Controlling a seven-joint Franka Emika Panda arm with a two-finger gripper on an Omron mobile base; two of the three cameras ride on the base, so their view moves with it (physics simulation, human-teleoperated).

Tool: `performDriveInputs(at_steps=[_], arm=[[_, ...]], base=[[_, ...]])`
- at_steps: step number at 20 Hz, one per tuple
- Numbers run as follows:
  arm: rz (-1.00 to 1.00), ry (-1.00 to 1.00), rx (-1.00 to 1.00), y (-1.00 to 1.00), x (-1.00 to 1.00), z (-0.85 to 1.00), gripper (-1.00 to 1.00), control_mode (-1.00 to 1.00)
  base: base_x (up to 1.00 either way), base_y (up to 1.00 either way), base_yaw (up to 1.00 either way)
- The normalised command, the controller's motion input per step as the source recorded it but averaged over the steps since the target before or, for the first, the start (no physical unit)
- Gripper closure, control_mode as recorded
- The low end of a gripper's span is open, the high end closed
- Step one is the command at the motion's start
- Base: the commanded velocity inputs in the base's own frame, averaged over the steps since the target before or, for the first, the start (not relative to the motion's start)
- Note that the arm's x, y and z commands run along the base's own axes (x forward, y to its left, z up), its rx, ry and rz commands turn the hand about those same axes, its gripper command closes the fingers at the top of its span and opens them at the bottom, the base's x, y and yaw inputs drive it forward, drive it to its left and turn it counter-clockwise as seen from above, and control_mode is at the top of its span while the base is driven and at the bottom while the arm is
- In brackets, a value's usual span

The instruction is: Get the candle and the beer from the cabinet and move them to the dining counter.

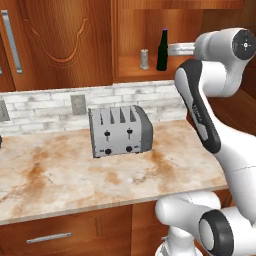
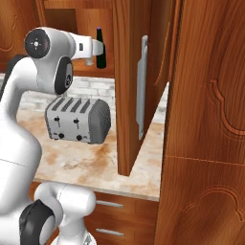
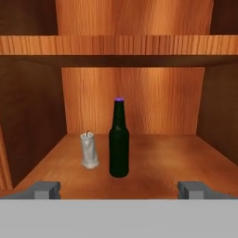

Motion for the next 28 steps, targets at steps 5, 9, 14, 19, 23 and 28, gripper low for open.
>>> performDriveInputs(at_steps=[5,9,14,19,23,28], arm=[[0.00,0.00,0.00,0.00,0.40,0.00,-1.00,-1.00],[0.00,-0.01,0.00,0.00,0.40,0.00,-1.00,-1.00],[0.00,-0.02,0.00,0.00,0.34,0.00,-1.00,-1.00],[0.00,-0.02,0.00,0.00,0.25,0.00,-1.00,-1.00],[0.00,-0.04,0.00,0.00,0.35,0.00,-1.00,-1.00],[0.00,-0.02,0.00,0.00,0.42,0.00,-1.00,-1.00]], base=[[0.00,0.00,0.00],[0.00,0.00,0.00],[0.00,0.00,0.00],[0.00,0.00,0.00],[0.00,0.00,0.00],[0.00,0.00,0.00]])
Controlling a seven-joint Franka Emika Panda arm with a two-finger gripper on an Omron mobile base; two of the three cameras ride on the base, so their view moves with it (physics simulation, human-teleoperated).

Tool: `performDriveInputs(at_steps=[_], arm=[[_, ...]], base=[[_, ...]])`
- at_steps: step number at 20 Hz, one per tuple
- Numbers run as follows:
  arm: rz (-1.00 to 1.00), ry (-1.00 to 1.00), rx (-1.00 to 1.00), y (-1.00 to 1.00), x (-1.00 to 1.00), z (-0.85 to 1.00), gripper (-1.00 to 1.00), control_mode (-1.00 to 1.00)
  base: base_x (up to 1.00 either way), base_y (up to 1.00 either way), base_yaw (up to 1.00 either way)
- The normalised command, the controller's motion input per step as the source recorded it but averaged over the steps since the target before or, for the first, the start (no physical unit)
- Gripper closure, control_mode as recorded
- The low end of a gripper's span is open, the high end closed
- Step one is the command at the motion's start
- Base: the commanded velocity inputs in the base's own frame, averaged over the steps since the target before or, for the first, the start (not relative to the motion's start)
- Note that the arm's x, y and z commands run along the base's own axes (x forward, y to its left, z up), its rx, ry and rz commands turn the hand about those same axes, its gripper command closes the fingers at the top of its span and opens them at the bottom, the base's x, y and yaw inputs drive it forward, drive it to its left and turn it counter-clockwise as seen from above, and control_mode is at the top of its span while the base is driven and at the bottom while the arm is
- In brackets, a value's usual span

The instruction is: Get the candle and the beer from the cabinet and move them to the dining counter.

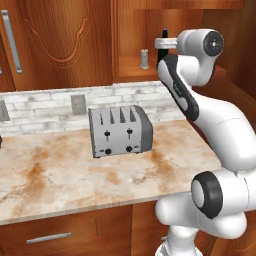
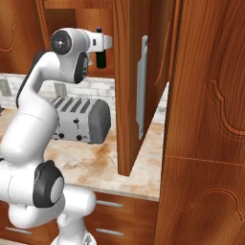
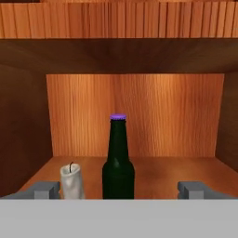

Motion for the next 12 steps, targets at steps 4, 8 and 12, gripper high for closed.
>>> performDriveInputs(at_steps=[4,8,12], arm=[[0.00,0.00,0.00,0.00,0.44,0.00,-1.00,-1.00],[0.00,-0.03,0.00,0.00,0.35,0.00,-1.00,-1.00],[0.00,0.00,0.00,0.00,0.31,0.00,-1.00,-1.00]], base=[[0.00,0.00,0.00],[0.00,0.00,0.00],[0.00,0.00,0.00]])
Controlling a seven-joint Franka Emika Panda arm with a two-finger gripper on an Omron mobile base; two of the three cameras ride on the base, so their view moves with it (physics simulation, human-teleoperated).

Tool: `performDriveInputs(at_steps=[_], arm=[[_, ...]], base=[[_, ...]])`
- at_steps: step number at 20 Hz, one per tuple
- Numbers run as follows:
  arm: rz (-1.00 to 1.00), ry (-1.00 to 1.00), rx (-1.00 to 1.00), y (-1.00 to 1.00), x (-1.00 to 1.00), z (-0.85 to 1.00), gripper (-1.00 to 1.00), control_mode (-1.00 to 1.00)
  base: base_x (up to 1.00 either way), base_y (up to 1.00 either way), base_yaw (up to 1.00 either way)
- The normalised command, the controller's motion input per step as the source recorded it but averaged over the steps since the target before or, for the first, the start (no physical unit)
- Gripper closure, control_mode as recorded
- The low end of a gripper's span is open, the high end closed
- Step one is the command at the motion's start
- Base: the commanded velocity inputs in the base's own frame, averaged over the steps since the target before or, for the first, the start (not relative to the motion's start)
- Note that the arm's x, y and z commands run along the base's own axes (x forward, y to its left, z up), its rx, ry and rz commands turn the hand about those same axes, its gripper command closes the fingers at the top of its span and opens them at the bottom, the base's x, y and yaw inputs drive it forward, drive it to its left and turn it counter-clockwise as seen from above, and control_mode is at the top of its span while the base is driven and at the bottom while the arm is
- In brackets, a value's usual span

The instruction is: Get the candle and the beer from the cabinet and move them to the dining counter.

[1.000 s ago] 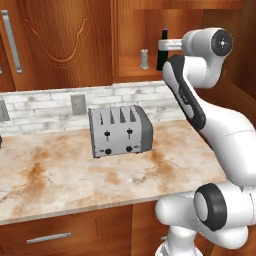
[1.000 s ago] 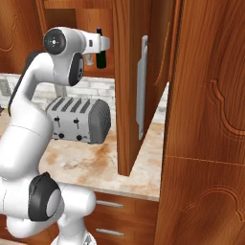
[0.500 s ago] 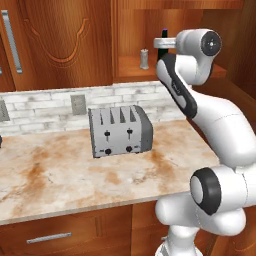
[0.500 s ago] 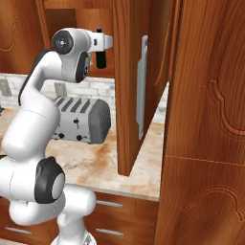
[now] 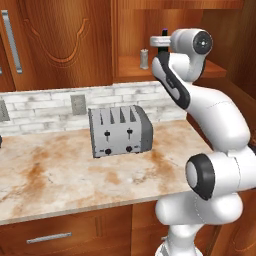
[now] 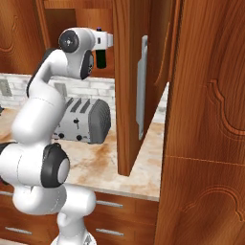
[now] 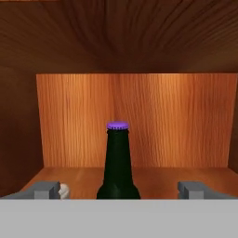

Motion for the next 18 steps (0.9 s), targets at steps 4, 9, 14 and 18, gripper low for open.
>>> performDriveInputs(at_steps=[4,9,14,18], arm=[[0.00,0.00,0.00,0.00,0.40,0.00,-1.00,-1.00],[0.00,0.00,0.00,0.00,0.40,0.00,-1.00,-1.00],[0.00,0.00,0.00,0.00,0.33,0.00,-1.00,-1.00],[0.00,0.00,0.00,0.00,0.16,0.00,-1.00,-1.00]], base=[[0.00,0.00,0.00],[0.00,0.00,0.00],[0.00,0.00,0.00],[0.00,0.00,0.00]])
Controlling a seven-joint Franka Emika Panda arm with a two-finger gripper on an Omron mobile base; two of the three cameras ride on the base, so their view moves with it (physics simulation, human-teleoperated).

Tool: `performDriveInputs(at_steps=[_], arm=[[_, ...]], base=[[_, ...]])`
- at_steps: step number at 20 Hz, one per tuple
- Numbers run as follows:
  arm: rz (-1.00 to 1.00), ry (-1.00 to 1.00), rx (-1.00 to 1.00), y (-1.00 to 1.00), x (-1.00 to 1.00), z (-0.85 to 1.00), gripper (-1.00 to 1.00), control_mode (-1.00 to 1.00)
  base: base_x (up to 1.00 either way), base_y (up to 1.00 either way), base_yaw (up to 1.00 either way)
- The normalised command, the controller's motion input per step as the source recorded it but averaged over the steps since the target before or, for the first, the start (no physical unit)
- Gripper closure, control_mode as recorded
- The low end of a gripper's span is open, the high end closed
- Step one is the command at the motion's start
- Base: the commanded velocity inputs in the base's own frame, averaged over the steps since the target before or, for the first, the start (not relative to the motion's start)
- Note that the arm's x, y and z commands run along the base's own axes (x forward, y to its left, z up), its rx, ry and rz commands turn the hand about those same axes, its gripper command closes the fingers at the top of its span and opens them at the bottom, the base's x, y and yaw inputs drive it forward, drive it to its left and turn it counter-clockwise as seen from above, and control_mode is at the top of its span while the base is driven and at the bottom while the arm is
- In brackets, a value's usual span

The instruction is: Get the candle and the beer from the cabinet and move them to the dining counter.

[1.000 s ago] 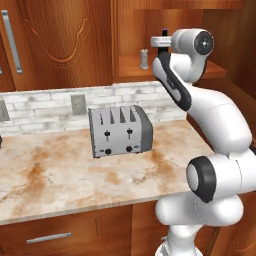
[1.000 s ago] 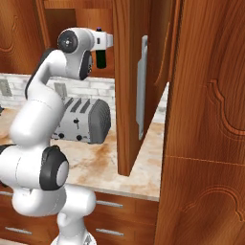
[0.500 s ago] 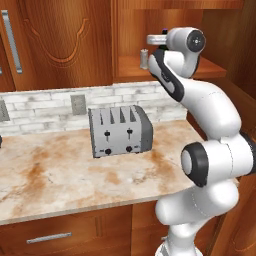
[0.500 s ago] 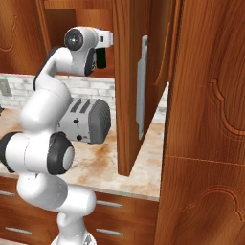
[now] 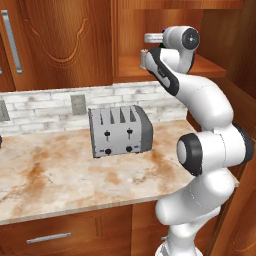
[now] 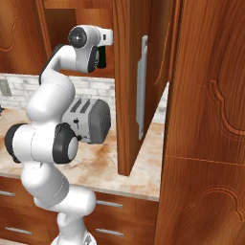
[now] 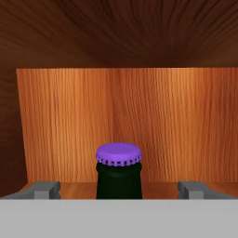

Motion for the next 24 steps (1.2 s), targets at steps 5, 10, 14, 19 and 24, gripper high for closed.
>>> performDriveInputs(at_steps=[5,10,14,19,24], arm=[[0.00,0.00,0.00,0.00,0.00,0.00,-1.00,-1.00],[0.00,0.00,0.00,0.00,0.00,0.00,-1.00,-1.00],[0.00,0.00,0.00,0.00,0.00,0.00,1.00,-1.00],[0.00,0.00,0.00,0.00,0.00,0.00,1.00,-1.00],[0.00,0.00,0.00,0.00,0.00,0.00,1.00,-1.00]], base=[[0.00,0.00,0.00],[0.00,0.00,0.00],[0.00,0.00,0.00],[0.00,0.00,0.00],[0.00,0.00,0.00]])
